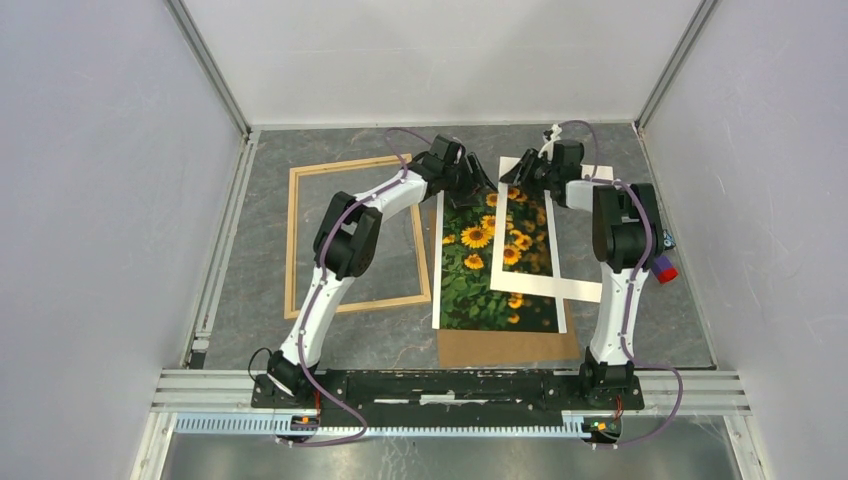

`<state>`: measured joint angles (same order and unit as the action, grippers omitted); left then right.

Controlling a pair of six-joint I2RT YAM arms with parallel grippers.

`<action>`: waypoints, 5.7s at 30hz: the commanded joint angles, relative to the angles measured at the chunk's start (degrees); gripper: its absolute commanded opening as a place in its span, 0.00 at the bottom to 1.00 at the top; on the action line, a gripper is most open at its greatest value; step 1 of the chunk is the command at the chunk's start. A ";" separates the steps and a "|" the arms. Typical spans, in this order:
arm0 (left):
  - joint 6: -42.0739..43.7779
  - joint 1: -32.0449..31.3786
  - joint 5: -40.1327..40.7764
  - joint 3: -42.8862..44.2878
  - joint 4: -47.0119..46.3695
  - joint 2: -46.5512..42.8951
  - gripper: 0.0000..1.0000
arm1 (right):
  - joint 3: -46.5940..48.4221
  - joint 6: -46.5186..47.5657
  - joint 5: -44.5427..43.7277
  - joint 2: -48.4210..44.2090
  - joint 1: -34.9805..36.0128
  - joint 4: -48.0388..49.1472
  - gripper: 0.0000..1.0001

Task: Put the photo into the frame

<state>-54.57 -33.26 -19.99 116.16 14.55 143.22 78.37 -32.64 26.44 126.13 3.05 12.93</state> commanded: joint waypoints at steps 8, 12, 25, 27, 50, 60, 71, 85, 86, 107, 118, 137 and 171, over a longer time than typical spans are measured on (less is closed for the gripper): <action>-2.45 1.91 -2.61 -6.02 -2.63 -0.70 0.75 | -6.18 -14.54 12.20 2.04 2.34 17.97 0.41; -5.49 2.75 -3.78 -10.25 -10.10 -1.57 0.74 | -8.47 -17.41 11.63 1.82 3.13 20.06 0.40; -15.24 3.46 -3.92 -14.37 -20.59 -0.81 0.82 | -10.97 -23.46 10.67 3.33 5.41 24.22 0.37; -16.45 3.62 -5.61 -15.35 -25.56 -0.58 0.82 | -11.04 -24.51 11.37 3.59 5.49 25.47 0.37; -13.89 5.64 -4.57 -17.08 -25.90 -3.61 0.23 | -9.29 -5.93 1.66 -6.97 5.95 3.23 0.42; -9.52 5.70 -4.44 -19.11 -19.46 -10.87 0.07 | -7.04 19.25 -20.61 -23.17 13.44 -21.39 0.78; -10.25 3.22 -2.07 -28.54 -14.81 -26.15 0.02 | -13.23 27.85 -54.29 -39.77 39.20 -39.83 0.80; -11.63 1.30 0.11 -33.73 -10.84 -34.31 0.02 | -9.10 3.37 -85.31 -34.07 58.25 -61.72 0.61; -11.62 1.34 0.22 -33.71 -10.46 -34.41 0.02 | -8.16 2.98 -85.45 -33.30 58.90 -62.40 0.60; -3.97 1.32 1.28 -30.27 -2.01 -40.96 0.42 | -2.12 -8.26 -92.44 -31.66 60.08 -74.84 0.00; 13.54 1.43 5.87 -22.87 13.68 -55.92 1.00 | -4.53 7.85 -96.24 -44.14 52.89 -69.28 0.00; 19.76 1.49 11.48 -19.26 19.69 -78.81 1.00 | 32.27 20.63 -42.88 -36.62 49.93 -46.76 0.00; 23.45 1.50 15.70 -23.76 19.64 -79.60 1.00 | -21.66 -29.48 -7.85 -17.00 31.14 22.54 0.00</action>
<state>-32.88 -31.90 -2.94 92.07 37.10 63.29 55.57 -60.58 18.00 107.09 33.69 30.87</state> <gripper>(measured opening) 0.995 0.007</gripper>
